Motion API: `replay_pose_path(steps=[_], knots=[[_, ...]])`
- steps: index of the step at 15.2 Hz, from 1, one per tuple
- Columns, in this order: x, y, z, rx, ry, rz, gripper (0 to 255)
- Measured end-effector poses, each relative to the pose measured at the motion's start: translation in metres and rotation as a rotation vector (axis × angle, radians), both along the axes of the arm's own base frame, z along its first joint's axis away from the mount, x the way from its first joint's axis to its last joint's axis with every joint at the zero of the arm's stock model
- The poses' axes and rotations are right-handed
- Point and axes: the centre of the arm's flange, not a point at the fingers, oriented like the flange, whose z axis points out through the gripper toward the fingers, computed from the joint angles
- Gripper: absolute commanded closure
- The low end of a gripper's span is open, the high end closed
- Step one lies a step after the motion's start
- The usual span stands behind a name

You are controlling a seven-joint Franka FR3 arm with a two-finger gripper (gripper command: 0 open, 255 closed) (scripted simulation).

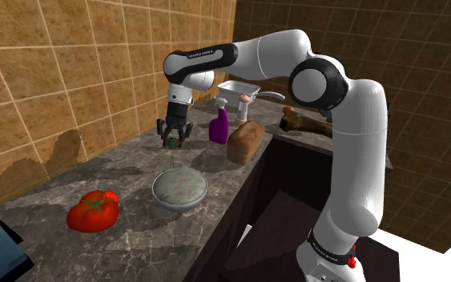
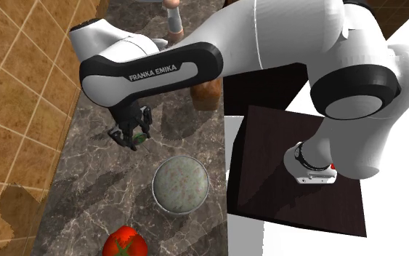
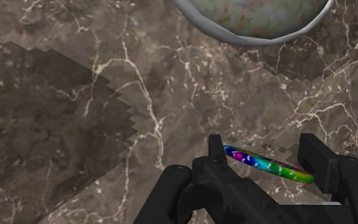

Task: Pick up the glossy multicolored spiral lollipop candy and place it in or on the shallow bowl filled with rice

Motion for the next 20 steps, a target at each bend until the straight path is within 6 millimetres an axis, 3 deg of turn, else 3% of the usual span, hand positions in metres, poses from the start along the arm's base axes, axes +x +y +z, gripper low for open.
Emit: replay_pose_path(steps=[20], knots=[[0.000, 0.000, 0.104, 0.000, 0.000, 0.000, 255]])
